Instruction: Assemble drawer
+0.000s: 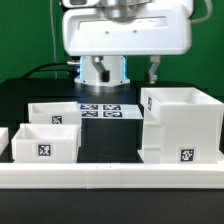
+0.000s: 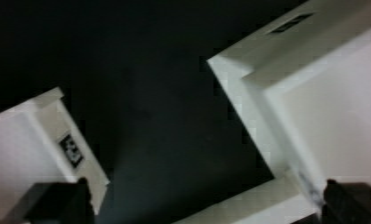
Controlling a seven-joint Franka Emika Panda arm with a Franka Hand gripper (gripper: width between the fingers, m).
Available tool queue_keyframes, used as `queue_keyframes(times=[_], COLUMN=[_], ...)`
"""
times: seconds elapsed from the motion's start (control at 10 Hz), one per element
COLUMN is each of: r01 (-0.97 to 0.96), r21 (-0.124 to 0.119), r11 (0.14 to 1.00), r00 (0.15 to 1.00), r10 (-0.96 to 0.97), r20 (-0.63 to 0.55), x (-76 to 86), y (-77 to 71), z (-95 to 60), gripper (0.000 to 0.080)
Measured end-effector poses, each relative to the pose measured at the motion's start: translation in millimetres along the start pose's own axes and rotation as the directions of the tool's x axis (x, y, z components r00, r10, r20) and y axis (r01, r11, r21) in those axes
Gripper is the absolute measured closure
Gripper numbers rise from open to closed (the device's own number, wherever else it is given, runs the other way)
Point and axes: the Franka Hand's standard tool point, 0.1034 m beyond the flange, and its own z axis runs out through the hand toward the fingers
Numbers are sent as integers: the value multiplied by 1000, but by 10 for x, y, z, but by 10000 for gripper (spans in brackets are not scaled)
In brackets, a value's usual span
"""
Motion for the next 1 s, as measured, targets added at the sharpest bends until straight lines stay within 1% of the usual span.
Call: queue_keyframes(times=[0.1,0.2,0.3,0.7,0.8,0.9,1.0], r01=[24,22,16,28,129,171,218], r21=[-8,-6,4,2,-2,-6,-14], r11=[1000,1000,1000,1000,992,985,976], r00=[1000,1000,1000,999,992,985,976], r10=[-24,-22,-16,-28,-129,-170,-218], r20=[-2,7,21,22,16,23,18], x=[71,117,164,159,154,142,165], y=[200,306,357,353,397,480,538], z=[57,134,171,191,229,290,340], gripper=[150,150,150,150,150,150,150])
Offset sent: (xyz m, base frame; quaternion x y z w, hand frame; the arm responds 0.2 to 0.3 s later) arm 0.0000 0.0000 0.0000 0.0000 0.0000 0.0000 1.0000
